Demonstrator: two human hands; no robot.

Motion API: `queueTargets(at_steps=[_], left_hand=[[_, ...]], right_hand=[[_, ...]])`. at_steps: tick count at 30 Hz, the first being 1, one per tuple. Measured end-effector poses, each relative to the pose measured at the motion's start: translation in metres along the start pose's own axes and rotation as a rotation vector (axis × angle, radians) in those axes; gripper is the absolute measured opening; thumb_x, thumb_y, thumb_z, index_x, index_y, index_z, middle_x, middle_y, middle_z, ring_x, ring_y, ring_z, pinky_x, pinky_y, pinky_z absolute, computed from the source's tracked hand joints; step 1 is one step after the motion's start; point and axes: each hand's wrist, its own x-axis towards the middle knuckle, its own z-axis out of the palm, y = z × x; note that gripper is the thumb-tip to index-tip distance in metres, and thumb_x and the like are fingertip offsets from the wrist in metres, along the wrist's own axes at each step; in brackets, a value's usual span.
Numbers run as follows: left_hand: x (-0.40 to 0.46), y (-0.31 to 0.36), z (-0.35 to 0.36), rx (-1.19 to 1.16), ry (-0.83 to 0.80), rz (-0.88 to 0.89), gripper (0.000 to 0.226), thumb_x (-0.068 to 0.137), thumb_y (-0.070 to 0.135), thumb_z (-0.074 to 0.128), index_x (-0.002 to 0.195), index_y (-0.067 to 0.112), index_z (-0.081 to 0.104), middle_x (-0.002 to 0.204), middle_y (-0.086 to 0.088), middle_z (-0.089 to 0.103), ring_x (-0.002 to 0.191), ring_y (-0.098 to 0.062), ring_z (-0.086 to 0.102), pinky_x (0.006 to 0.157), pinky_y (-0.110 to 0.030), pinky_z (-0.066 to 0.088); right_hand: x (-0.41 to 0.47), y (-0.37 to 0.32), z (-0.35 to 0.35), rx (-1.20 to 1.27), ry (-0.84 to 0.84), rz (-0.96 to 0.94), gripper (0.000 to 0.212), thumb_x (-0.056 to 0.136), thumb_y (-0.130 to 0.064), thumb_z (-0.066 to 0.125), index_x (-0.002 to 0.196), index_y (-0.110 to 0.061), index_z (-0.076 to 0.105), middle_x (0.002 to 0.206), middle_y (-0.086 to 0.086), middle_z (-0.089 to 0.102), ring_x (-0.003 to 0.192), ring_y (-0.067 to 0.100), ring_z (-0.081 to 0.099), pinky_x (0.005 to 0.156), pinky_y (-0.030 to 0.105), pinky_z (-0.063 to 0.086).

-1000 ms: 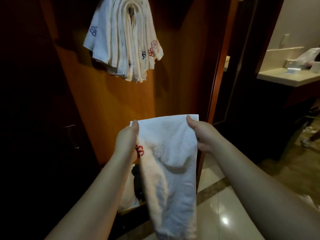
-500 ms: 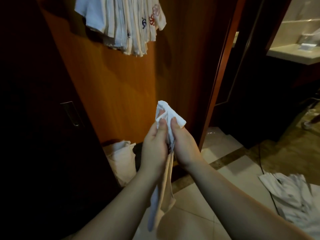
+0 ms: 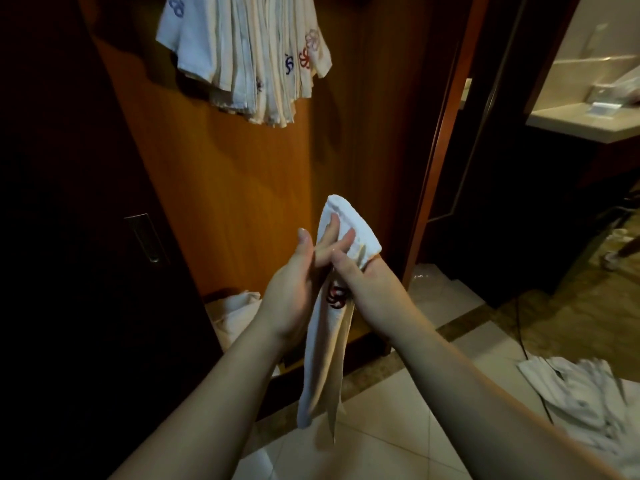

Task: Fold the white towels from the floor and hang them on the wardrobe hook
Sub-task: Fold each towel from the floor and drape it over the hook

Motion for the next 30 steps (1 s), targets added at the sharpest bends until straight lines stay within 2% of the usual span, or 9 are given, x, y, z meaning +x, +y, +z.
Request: queueTargets(at_steps=[3, 5, 8, 11, 14, 18, 22, 26, 30], left_hand=[[0.0, 0.007, -0.001, -0.082, -0.024, 0.053, 0.076, 0.093, 0.069, 0.024, 0.127, 0.019, 0.07, 0.147, 0.019, 0.052, 0.135, 0.002, 0.047, 0.101, -0.018, 0.047], [0.003, 0.013, -0.007, -0.056, 0.003, 0.115, 0.074, 0.1, 0.061, 0.021, 0.116, 0.014, 0.075, 0.146, 0.013, 0.055, 0.135, -0.003, 0.049, 0.104, -0.027, 0.045], [0.009, 0.023, -0.02, 0.173, 0.193, 0.276, 0.047, 0.103, 0.05, 0.035, 0.115, 0.026, 0.074, 0.131, 0.011, 0.066, 0.125, -0.006, 0.058, 0.104, -0.037, 0.045], [0.017, 0.037, -0.025, 0.291, 0.373, 0.282, 0.038, 0.086, 0.051, 0.063, 0.123, 0.049, 0.057, 0.132, 0.021, 0.057, 0.121, 0.001, 0.054, 0.094, -0.023, 0.047], [0.026, 0.047, -0.024, 0.162, 0.178, 0.05, 0.065, 0.074, 0.05, 0.072, 0.134, 0.032, 0.053, 0.134, 0.008, 0.062, 0.12, -0.014, 0.061, 0.096, -0.029, 0.05], [0.029, 0.056, -0.021, -0.001, 0.003, -0.033, 0.048, 0.077, 0.038, 0.075, 0.121, 0.021, 0.066, 0.118, 0.0, 0.074, 0.108, -0.017, 0.07, 0.084, -0.03, 0.057], [0.03, 0.062, -0.013, -0.086, -0.107, -0.011, 0.029, 0.079, 0.035, 0.075, 0.107, 0.025, 0.079, 0.12, -0.004, 0.073, 0.112, -0.022, 0.069, 0.086, -0.029, 0.057], [0.03, 0.07, -0.004, -0.047, -0.081, 0.01, 0.021, 0.086, 0.038, 0.071, 0.103, 0.029, 0.079, 0.118, -0.005, 0.074, 0.111, -0.024, 0.07, 0.088, -0.034, 0.057], [0.028, 0.076, 0.006, -0.087, -0.021, -0.005, 0.018, 0.084, 0.034, 0.073, 0.093, 0.022, 0.082, 0.106, -0.009, 0.077, 0.097, -0.025, 0.075, 0.074, -0.03, 0.06]], right_hand=[[0.002, -0.002, -0.006, 0.075, 0.066, 0.045, 0.064, 0.087, -0.075, 0.044, 0.131, -0.033, 0.062, 0.116, -0.004, 0.073, 0.111, 0.01, 0.068, 0.103, 0.042, 0.051], [0.007, -0.005, -0.017, 0.111, 0.073, 0.053, 0.056, 0.083, -0.079, 0.046, 0.116, -0.04, 0.069, 0.109, -0.004, 0.076, 0.102, 0.012, 0.072, 0.094, 0.043, 0.054], [0.017, -0.019, -0.036, 0.078, 0.015, 0.008, 0.043, 0.084, -0.076, 0.047, 0.104, -0.049, 0.073, 0.107, -0.006, 0.077, 0.1, 0.011, 0.074, 0.086, 0.034, 0.051], [0.029, -0.035, -0.05, 0.091, -0.052, -0.01, 0.039, 0.083, -0.075, 0.057, 0.103, -0.047, 0.076, 0.11, -0.003, 0.077, 0.107, 0.016, 0.073, 0.092, 0.034, 0.054], [0.038, -0.055, -0.058, 0.077, -0.108, -0.03, 0.038, 0.085, -0.068, 0.055, 0.104, -0.044, 0.077, 0.112, -0.003, 0.077, 0.108, 0.016, 0.072, 0.094, 0.032, 0.057], [0.05, -0.075, -0.069, 0.242, -0.198, -0.065, 0.038, 0.101, -0.044, 0.045, 0.132, -0.029, 0.06, 0.129, 0.002, 0.071, 0.124, 0.021, 0.064, 0.101, 0.032, 0.053], [0.054, -0.086, -0.073, 0.379, -0.251, -0.075, 0.04, 0.106, -0.033, 0.033, 0.138, -0.021, 0.054, 0.135, -0.004, 0.066, 0.129, 0.018, 0.06, 0.1, 0.028, 0.052], [0.055, -0.067, -0.077, 0.523, -0.185, -0.002, 0.047, 0.099, -0.049, 0.044, 0.13, -0.02, 0.063, 0.131, 0.007, 0.069, 0.123, 0.024, 0.065, 0.094, 0.033, 0.057], [0.049, -0.019, -0.072, 0.679, -0.242, 0.106, 0.082, 0.057, -0.076, 0.081, 0.12, -0.024, 0.075, 0.127, 0.008, 0.071, 0.118, 0.025, 0.068, 0.09, 0.039, 0.059]])
